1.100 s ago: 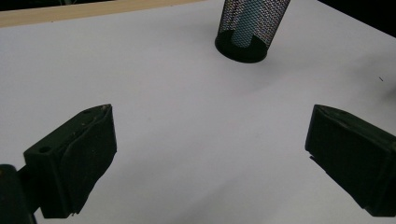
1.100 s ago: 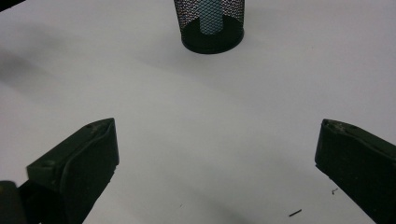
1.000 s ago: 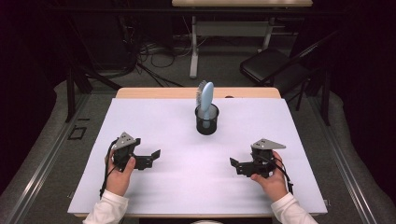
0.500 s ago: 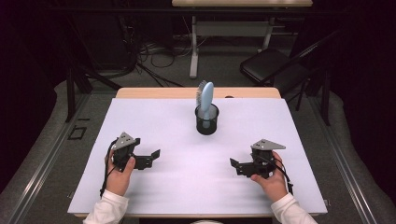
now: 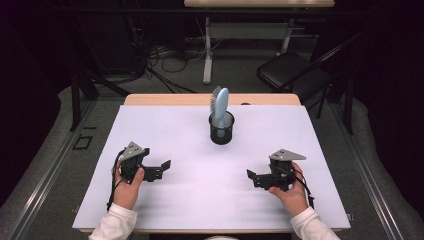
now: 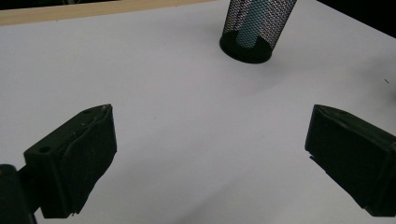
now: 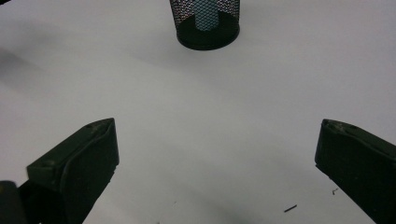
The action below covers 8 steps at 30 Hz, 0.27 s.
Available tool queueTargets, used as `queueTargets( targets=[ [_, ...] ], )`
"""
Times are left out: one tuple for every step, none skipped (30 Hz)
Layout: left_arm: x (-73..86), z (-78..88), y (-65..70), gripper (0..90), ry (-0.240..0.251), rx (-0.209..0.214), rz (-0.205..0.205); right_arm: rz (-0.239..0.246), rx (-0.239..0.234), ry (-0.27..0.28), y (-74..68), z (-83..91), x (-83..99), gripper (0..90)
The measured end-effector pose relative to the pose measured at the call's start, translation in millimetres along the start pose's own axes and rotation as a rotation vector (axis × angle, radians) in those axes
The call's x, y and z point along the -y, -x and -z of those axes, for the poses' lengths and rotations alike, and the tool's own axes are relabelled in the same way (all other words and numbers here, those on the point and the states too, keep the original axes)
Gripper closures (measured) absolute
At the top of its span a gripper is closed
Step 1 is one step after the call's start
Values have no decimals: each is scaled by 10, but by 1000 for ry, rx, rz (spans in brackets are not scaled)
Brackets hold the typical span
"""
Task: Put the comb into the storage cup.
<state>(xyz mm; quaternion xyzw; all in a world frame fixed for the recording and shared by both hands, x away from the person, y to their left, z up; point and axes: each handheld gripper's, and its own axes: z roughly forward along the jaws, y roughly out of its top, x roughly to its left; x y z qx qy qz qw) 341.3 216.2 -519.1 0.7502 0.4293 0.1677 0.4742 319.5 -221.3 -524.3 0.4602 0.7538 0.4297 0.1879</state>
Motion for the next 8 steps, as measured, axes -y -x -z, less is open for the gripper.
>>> queueTargets(
  targets=[
    [1,-2,0,23,2,-1,0,1,1,1,1,0,0,0],
    [2,-1,-1,23,3,-1,1,1,1,1,1,2,0,0],
    [2,-1,-1,23,3,-2,0,1,1,1,1,2,0,0],
    [1,-1,-2,23,3,-2,0,1,1,0,1,2,1,0],
    [0,-1,-5,23,3,-2,1,2,1,0,3,2,1,0],
    [0,-1,-6,23,2,-3,3,0,2,1,4,3,1,0],
    [-1,-6,-9,23,4,-2,6,0,1,1,5,3,0,0],
    [-2,-9,-13,23,4,-4,8,-1,1,2,7,3,0,0]
  ],
)
